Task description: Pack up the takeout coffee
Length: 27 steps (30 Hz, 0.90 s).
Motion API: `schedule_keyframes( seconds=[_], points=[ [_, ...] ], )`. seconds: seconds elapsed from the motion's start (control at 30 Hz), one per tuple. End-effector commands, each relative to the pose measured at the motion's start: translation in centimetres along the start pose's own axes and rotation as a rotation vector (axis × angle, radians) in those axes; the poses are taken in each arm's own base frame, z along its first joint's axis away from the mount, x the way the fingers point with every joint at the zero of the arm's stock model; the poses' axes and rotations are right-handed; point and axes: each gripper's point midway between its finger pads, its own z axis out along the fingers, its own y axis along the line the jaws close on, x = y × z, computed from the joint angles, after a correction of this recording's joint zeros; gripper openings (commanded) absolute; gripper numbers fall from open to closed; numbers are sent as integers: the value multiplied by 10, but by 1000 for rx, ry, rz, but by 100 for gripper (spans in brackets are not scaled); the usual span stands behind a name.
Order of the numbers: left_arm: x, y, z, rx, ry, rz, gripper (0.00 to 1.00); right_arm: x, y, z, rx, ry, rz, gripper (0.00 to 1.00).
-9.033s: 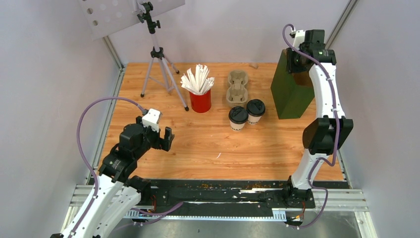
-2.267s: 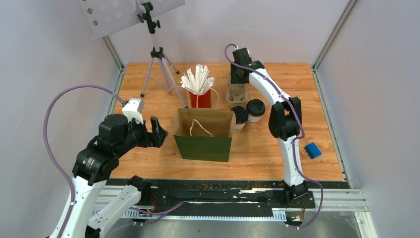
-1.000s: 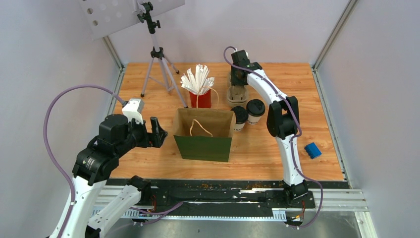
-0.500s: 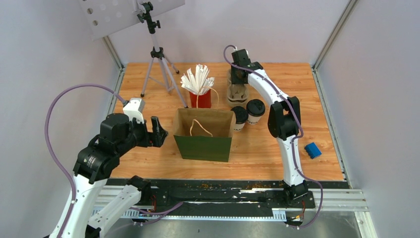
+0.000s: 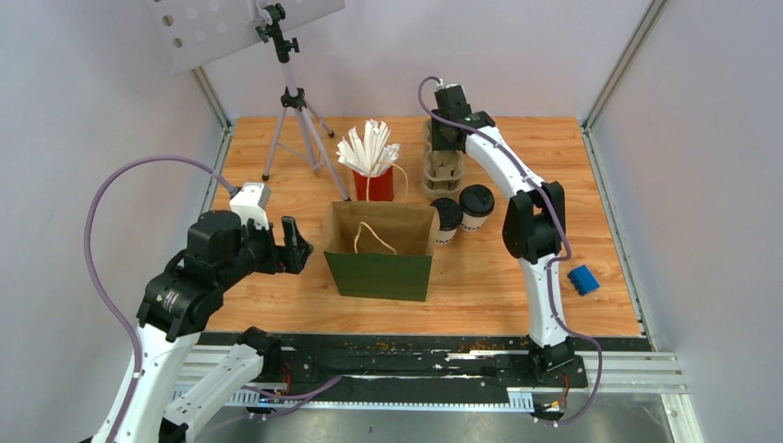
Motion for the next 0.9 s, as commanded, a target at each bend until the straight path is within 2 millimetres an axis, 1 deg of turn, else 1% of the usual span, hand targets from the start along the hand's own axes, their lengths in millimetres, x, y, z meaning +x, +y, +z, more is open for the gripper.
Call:
schedule_keyframes(
  seconds=[0.0, 0.27, 0.4, 0.43, 0.53, 0.57, 0.6, 0.73, 0.87],
  points=[
    [-10, -7, 1, 24, -18, 1, 96, -61, 4, -67, -52, -164, -24, 29],
    [-19, -6, 1, 1, -19, -17, 93, -79, -3, -131, -91, -217, -74, 29],
    [-25, -10, 0, 12, -34, -25, 90, -83, 1, -168, -156, -234, -85, 29],
    [-27, -10, 0, 13, -39, -30, 90, -84, 4, -182, -185, -245, -89, 29],
    [-26, -10, 1, 4, -29, -50, 87, -83, 10, -214, -248, -273, -94, 29],
    [-25, -10, 1, -2, -14, -60, 86, -82, 16, -227, -291, -280, -101, 29],
    [-22, -5, 2, -36, 1, -76, 84, -80, 20, -238, -312, -289, -106, 29],
    [-22, -4, 3, -58, 35, -93, 81, -78, 28, -291, -378, -354, -126, 29],
    [-29, -10, 5, -43, 45, -107, 80, -66, 37, -338, -472, -409, -138, 29]
  ],
)
